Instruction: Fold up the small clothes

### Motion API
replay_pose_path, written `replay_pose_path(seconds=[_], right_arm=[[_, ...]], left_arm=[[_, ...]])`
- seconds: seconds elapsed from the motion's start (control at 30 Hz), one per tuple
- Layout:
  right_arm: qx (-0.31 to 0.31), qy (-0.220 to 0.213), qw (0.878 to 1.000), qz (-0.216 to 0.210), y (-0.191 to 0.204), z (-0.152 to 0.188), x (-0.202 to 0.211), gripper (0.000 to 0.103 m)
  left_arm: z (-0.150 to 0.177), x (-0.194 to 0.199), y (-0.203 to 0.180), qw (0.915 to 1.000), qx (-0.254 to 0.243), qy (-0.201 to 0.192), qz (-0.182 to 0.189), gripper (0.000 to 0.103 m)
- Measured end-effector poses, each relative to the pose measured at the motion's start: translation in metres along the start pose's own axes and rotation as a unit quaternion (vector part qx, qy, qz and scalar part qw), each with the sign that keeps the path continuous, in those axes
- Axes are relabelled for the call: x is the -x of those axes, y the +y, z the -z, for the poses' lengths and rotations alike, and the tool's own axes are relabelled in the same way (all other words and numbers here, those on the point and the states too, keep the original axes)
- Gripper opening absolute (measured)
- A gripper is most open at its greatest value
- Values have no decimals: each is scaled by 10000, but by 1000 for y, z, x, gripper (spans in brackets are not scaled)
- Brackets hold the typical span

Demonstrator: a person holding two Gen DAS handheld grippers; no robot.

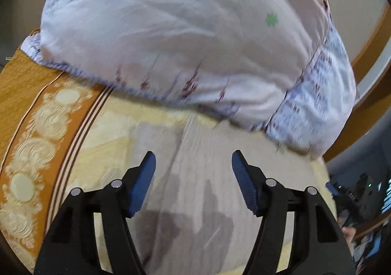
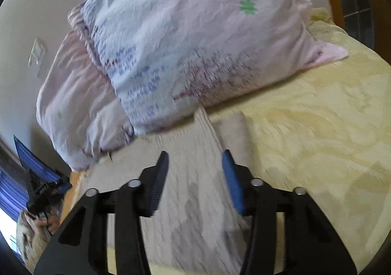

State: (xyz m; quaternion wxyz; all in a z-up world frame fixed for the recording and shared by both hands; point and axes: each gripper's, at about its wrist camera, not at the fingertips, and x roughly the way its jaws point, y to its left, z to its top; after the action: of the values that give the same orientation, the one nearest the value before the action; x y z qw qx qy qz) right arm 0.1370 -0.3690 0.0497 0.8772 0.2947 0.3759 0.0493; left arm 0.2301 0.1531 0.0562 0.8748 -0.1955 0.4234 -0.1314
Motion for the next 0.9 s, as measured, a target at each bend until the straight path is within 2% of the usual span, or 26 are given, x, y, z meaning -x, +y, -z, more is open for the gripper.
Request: replay_pose_path(seconds=[0.13, 0.23, 0.37, 0.47, 0.53, 0.7, 0.77, 0.8, 0.9], right_arm=[[297, 220, 9992, 181, -6, 24, 11, 42], [480, 335, 9978, 296, -6, 36, 11, 41], [613, 430, 9966, 357, -6, 45, 7, 30], [720, 511, 9953, 390, -4, 50, 4, 22], [725, 521, 9953, 378, -4, 52, 3, 20], [771, 536, 9948, 389, -4, 56, 1, 13], [785, 479, 9950, 390, -3, 56, 3, 11], [777, 444, 9952, 383, -3, 56, 4, 11], [695, 376, 9963, 350, -4, 57, 11, 11]], left_arm=[[21, 5, 4, 9990, -321, 211, -248, 53], [33, 8, 3, 9974, -549, 238, -394, 52], [43, 7, 0, 9957, -714, 315, -499, 49], [50, 1, 0, 9941, -804, 439, -589, 41], [53, -3, -1, 9938, -818, 522, -551, 30], [60, -8, -4, 9917, -957, 598, -622, 29], [61, -9, -5, 9918, -942, 633, -595, 22], [61, -8, -4, 9920, -922, 662, -544, 13], [62, -5, -4, 9922, -914, 679, -511, 8]])
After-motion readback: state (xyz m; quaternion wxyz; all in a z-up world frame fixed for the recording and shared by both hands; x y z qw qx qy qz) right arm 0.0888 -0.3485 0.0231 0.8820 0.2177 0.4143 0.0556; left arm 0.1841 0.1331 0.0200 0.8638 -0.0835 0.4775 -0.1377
